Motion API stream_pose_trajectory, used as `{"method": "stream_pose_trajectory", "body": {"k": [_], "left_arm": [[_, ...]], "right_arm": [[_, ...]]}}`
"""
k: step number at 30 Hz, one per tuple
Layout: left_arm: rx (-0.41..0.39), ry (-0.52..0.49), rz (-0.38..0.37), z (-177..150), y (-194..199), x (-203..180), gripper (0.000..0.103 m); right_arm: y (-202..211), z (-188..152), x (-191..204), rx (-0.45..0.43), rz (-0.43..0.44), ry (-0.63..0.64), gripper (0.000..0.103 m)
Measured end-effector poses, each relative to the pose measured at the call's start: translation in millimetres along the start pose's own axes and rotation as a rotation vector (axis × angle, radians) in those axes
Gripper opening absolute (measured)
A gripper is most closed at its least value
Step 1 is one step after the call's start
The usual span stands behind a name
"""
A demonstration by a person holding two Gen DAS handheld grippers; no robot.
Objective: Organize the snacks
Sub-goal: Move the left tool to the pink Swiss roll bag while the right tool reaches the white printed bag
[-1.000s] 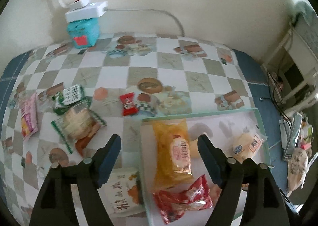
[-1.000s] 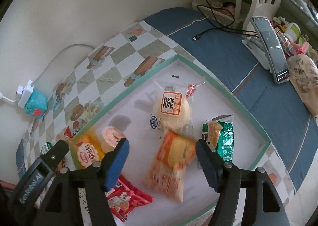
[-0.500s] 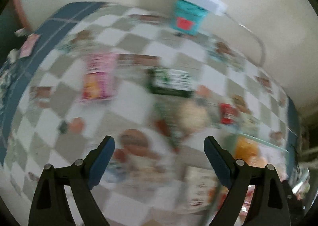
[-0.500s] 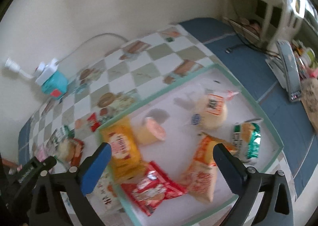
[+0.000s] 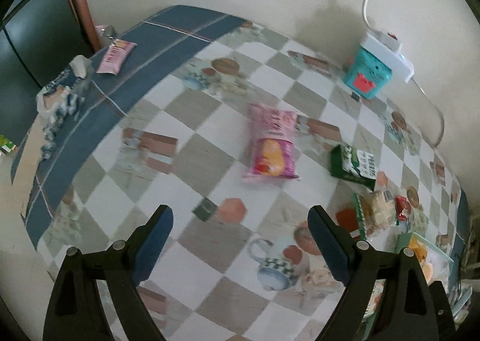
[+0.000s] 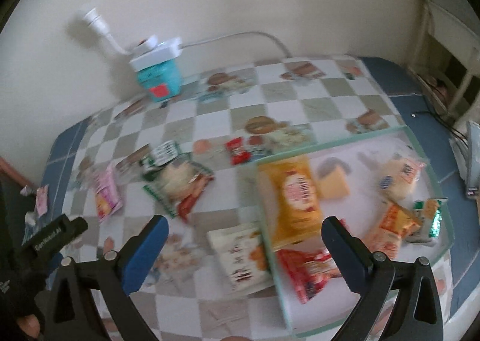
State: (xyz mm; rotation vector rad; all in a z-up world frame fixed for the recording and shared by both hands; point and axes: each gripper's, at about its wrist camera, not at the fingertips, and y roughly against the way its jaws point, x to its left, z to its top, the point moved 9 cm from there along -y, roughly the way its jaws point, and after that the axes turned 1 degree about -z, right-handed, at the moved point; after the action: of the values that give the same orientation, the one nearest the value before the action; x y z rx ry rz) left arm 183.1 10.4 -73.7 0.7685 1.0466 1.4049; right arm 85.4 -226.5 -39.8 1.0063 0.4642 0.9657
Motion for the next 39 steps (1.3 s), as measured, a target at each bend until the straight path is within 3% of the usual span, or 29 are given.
{"method": "stream_pose_trajectory", "body": {"k": [7,17,22,39], "left_arm": [[-0.045,-0.011,0.036,6.0,12.6,30.3,0.092],[-0.024,0.015,0.12,1.7,3.9,88.0,0.092],[-0.02,0.03,0.12,2.9,2.5,102.4,0.092],[0.029,-0.079,0.046,-0.3,-12.4,76.8,0.092]], "right_arm": [[-4.0,-17.3,40.4,0.043,0.053,0.061,0.103],[-16.3,-39.3,78.3,0.089,0.058,0.137,0.103],[-24.7,-51.7,90.4,0.114,0.051,0.168,0.103],[-55.4,-70.8,72.0,0.204,-0.01,0.157,0.103]]}}
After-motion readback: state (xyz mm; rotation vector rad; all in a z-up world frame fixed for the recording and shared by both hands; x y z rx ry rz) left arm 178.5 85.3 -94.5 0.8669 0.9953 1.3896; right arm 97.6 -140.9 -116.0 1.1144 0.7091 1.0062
